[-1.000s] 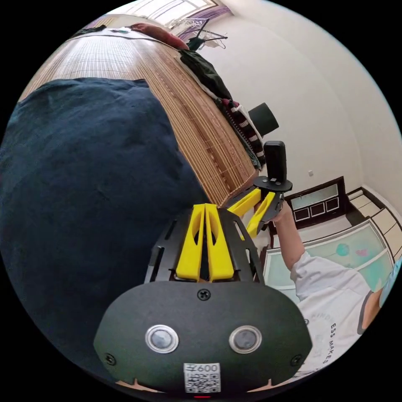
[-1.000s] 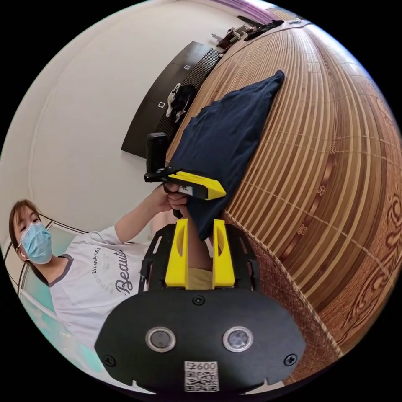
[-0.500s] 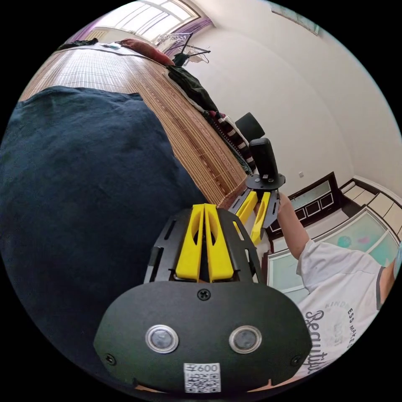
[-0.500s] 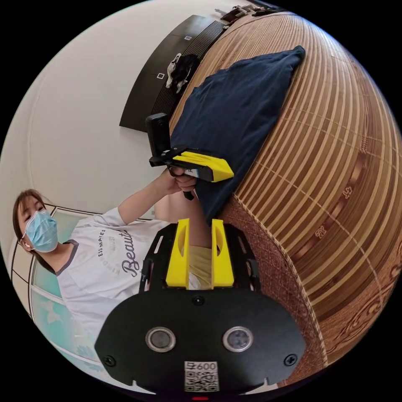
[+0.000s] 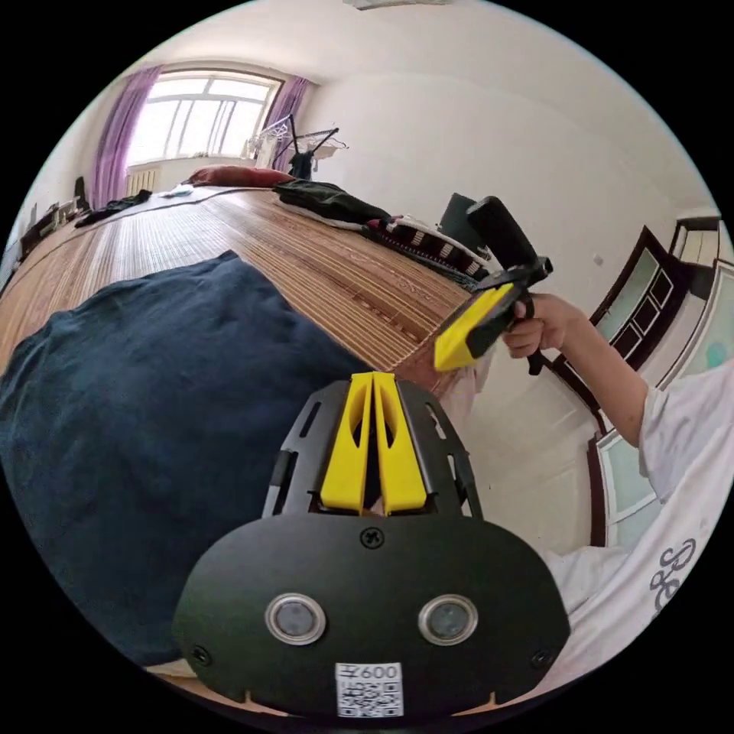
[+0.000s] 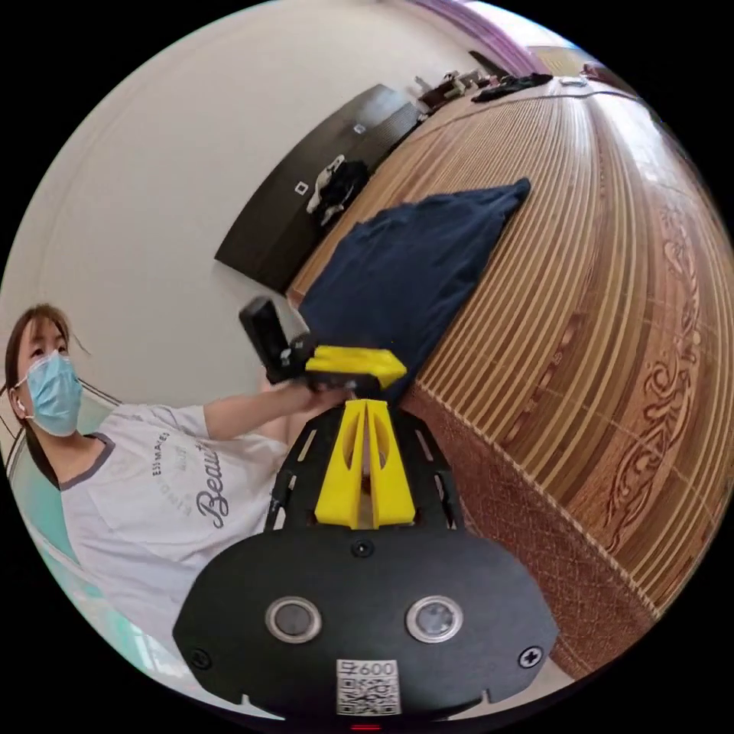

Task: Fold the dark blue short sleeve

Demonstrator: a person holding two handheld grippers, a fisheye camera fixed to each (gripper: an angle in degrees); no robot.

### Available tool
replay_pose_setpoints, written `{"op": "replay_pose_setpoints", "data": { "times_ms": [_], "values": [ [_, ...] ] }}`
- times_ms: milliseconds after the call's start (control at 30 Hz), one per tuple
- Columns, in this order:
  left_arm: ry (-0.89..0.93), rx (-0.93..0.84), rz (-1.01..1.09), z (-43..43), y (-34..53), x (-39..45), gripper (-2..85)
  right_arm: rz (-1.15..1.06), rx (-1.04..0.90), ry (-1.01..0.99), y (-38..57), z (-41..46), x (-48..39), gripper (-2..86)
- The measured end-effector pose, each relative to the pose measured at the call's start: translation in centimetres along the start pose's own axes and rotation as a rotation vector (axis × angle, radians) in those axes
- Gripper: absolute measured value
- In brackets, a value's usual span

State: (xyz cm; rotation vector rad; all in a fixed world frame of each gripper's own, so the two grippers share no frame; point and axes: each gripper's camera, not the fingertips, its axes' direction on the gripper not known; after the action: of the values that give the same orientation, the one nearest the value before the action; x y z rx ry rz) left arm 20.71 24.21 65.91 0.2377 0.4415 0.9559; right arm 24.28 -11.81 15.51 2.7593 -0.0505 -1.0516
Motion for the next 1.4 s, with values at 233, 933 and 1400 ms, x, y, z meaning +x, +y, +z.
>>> {"op": "replay_pose_setpoints", "data": {
  "times_ms": [233,933,1400],
  "values": [
    [-0.112,0.326,-0.105,-0.6,10.2,5.5,0.2,0.107,0.385,0.100,-11.6,4.1,4.9,-0.9],
    [-0.630,0.363,0.081,-20.0,7.4,-7.5,0.6,-0.127,0.227,0.208,-27.6,25.3,-1.4,-0.9],
    [-0.489,-0.141,-0.575,-20.9,5.7,-50.3,0.6,0.089,0.073,0.336,-33.1,31.0,10.0,-0.8]
  ]
}}
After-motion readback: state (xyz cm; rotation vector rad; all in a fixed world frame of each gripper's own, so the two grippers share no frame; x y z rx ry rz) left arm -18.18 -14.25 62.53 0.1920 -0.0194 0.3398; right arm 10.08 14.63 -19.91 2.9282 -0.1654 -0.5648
